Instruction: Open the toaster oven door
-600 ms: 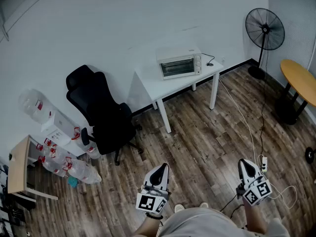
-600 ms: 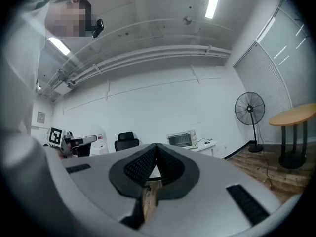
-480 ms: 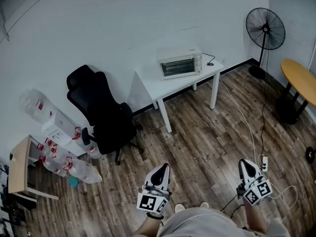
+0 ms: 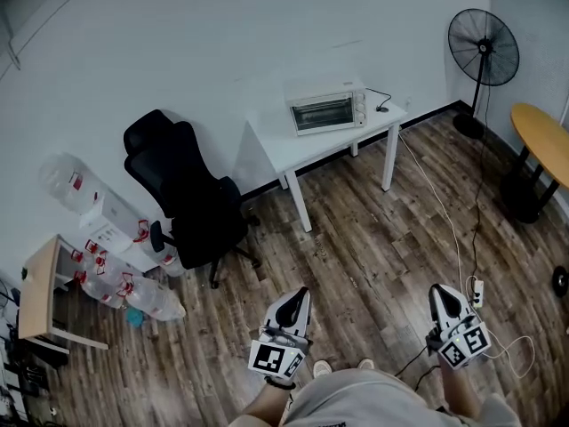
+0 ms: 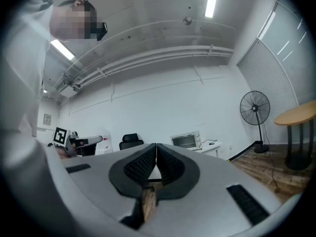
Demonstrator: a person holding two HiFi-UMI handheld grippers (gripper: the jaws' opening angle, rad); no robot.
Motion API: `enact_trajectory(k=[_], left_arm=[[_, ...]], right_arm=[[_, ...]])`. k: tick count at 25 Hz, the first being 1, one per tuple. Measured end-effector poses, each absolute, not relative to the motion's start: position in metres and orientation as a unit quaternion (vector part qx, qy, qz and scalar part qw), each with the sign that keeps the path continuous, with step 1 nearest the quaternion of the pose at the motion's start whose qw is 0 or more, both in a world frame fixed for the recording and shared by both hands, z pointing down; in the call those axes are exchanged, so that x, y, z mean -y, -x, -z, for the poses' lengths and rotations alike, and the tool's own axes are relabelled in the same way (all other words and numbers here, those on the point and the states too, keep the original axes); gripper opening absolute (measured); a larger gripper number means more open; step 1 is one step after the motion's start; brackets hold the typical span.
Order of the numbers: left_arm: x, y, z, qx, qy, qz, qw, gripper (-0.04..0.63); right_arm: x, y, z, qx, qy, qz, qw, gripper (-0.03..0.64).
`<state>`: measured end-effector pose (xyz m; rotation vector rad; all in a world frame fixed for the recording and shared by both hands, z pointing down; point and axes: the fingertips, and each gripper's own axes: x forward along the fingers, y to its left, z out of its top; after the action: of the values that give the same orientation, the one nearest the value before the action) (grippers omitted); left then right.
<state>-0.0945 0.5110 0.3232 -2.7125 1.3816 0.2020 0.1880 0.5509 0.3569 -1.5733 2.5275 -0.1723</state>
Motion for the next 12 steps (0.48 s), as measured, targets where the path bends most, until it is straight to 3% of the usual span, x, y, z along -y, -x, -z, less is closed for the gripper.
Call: enact_trajectory(k=[12], left_arm=[[-0.514, 0.038, -0.323, -0.461, 0.884, -0.058, 0.041, 0.009]], right_arm=[[-0.54, -0.233, -0.37, -0.853, 0.509, 0.075, 0.088, 0.018]])
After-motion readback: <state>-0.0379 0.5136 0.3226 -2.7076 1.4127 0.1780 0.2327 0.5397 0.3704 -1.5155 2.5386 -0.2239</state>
